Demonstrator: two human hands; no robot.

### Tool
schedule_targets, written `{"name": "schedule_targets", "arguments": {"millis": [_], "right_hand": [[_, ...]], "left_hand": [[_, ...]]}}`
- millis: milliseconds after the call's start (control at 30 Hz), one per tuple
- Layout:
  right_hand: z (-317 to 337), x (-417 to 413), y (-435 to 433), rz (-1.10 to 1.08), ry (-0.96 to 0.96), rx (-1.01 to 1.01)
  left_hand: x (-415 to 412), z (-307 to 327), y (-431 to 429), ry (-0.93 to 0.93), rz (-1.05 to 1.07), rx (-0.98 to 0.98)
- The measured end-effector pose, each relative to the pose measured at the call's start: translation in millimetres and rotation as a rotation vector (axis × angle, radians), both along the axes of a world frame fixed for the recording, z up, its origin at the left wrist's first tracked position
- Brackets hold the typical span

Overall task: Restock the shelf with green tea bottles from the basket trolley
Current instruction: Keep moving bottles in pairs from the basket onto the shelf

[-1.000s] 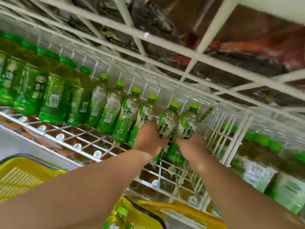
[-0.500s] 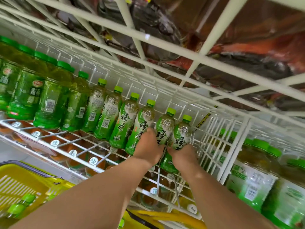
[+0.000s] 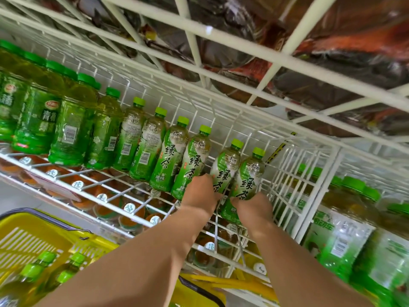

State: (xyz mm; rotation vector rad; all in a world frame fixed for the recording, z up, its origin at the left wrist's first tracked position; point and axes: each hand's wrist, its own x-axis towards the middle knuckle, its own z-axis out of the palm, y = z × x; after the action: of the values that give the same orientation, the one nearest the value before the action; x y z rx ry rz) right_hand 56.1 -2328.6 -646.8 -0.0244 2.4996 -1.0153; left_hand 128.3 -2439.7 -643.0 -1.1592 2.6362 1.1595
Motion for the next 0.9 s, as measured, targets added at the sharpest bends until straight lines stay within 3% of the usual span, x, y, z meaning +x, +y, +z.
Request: {"name": "schedule_targets", "arguments": {"millis": [333, 900], "right_hand": [[-9.9, -4.4, -5.6, 0.032, 0.021, 0.21], [-7.0, 1.1, -5.3, 0.044, -0.059, 0.22]], "left_hand": [[2.0, -2.0, -4.0, -0.101, 0.026, 0.079], [0.6, -4.9, 0.0, -0.165, 0.03, 0.007]]}}
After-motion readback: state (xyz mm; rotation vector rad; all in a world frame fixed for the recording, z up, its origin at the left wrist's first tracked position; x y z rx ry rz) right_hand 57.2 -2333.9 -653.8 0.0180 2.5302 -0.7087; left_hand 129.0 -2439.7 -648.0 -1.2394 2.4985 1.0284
